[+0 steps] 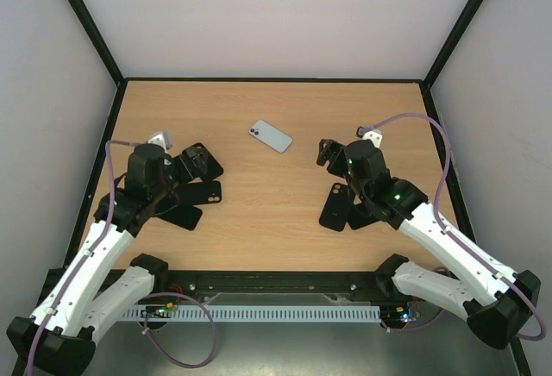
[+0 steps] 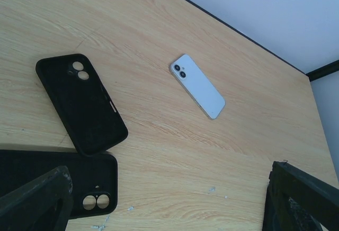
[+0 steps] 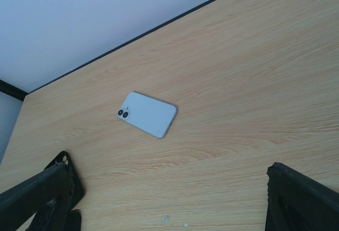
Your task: Put the phone into the phone case
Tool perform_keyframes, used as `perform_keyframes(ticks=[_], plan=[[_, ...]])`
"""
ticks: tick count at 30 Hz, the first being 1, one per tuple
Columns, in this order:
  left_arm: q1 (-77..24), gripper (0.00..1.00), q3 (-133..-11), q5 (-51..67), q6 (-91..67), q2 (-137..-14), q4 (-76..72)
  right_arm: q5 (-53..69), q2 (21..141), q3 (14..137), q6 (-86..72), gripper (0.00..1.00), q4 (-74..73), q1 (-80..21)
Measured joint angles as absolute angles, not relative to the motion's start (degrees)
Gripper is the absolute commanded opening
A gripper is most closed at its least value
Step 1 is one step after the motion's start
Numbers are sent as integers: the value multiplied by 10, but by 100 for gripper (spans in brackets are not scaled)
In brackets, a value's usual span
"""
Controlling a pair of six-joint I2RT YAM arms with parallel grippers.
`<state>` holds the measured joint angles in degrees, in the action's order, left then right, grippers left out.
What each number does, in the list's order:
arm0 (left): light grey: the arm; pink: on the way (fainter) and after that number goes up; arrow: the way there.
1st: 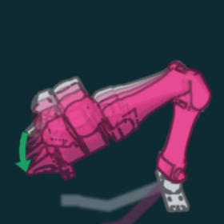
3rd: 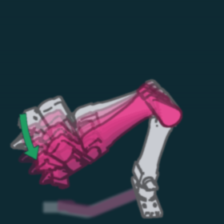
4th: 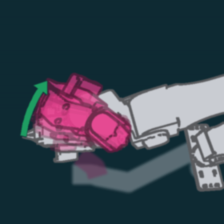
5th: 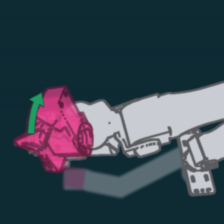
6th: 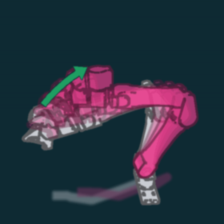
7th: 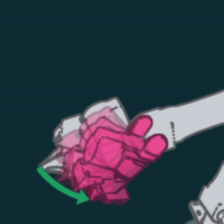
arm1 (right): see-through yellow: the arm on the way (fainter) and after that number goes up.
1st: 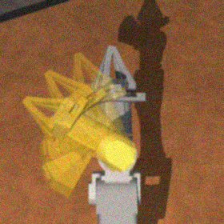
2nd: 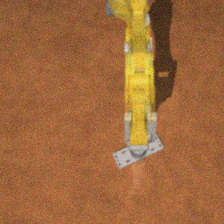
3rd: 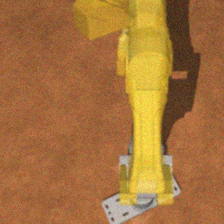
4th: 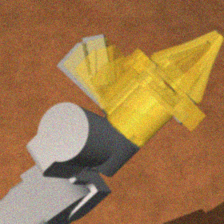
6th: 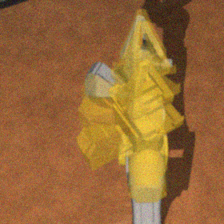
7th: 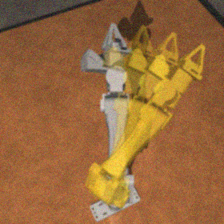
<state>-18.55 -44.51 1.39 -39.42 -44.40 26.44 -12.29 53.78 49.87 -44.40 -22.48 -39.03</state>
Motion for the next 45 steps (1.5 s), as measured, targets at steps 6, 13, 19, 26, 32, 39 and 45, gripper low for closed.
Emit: perform_keyframes(ticks=[6, 13, 19, 26, 32, 39, 45], plan=[[-184, 100, -439, 15, -394, -445, 260, -123, 537, 498, -450, 98, -225, -390], [-182, 100, -430, -1, -426, -457, 257, -116, 541, 480, -459, 98, -226, -390], [-174, 100, -425, -38, -487, -489, 268, -113, 587, 456, -498, 92, -233, -390], [-171, 100, -402, -51, -534, -490, 282, -145, 686, 427, -540, 82, -254, -390], [-171, 100, -396, -37, -543, -474, 279, -168, 755, 409, -570, 88, -263, -390], [-170, 100, -380, -15, -543, -467, 275, -163, 786, 380, -593, 89, -261, -390], [-171, 100, -369, 23, -541, -467, 260, -158, 820, 379, -596, 89, -253, -390]])
